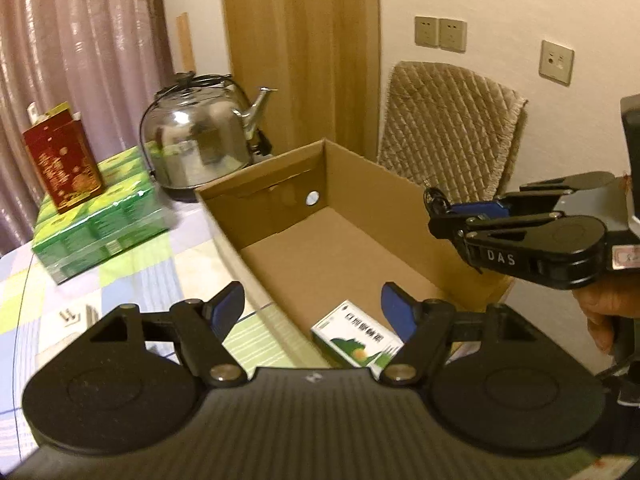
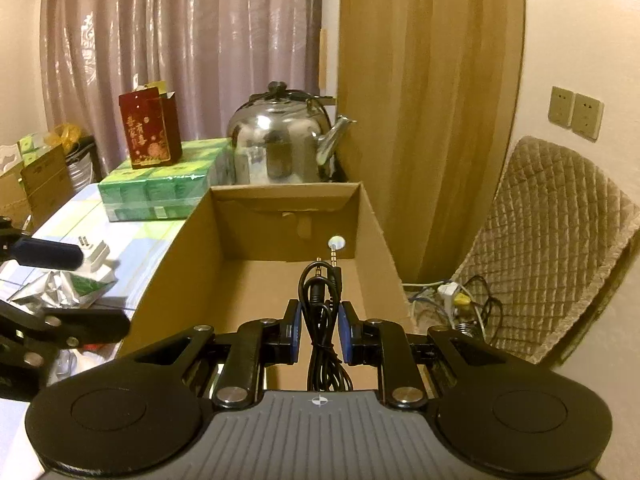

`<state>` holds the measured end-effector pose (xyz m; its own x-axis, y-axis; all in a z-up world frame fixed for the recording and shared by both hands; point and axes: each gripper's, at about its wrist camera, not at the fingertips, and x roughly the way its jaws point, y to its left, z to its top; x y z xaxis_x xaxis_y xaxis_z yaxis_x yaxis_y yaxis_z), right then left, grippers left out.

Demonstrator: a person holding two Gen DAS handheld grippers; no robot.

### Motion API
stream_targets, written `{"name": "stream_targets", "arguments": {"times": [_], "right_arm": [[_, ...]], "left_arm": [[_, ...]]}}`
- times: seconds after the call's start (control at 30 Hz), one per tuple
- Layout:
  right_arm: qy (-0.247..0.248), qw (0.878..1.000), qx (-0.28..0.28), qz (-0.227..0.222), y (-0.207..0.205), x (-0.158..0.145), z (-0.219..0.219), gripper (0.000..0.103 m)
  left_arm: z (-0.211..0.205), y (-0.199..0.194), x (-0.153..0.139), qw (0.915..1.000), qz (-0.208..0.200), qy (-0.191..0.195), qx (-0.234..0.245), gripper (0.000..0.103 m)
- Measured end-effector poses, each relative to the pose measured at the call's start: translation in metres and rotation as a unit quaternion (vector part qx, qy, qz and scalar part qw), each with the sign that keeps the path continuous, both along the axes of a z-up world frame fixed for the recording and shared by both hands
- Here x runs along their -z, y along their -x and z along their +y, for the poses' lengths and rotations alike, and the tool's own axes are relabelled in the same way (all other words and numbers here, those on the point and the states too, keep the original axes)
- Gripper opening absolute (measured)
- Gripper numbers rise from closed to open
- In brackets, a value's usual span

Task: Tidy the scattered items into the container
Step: 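Carry both into the cardboard box, open the left tool while the right tool releases the cable, then grasp the clear plastic bag with the right tool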

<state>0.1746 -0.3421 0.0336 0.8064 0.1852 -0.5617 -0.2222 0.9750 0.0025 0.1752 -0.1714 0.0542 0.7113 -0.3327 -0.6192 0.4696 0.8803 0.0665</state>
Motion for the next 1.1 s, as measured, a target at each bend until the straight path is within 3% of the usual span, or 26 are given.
{"name": "stream_targets", "arguments": {"times": [0.23,0.4,0.97,1.03,1.1], "right_arm": [[-0.001,1.000,0.000,-0.005,-0.003,0.003,0.007,0.019],[-0.014,1.000,-0.002,-0.013,-0.003,0.000,0.008,0.049],[-0.028,0.999,-0.006,-0.023,0.026,-0.015,0.017,0.058],[-0.035,0.999,-0.015,-0.028,0.036,-0.019,0.024,0.065],[-0.041,0.998,-0.028,-0.038,0.048,-0.023,0.034,0.077]], "left_arm": [[0.017,0.004,0.003,0.9999,0.009,0.005,-0.013,0.072],[0.025,0.007,0.009,0.9996,0.016,0.007,-0.020,0.072],[0.068,0.032,0.017,0.9983,0.024,0.006,-0.052,0.081],[0.078,0.039,0.021,0.9979,0.031,0.004,-0.057,0.082],[0.090,0.047,0.024,0.9972,0.037,0.004,-0.065,0.085]]}}
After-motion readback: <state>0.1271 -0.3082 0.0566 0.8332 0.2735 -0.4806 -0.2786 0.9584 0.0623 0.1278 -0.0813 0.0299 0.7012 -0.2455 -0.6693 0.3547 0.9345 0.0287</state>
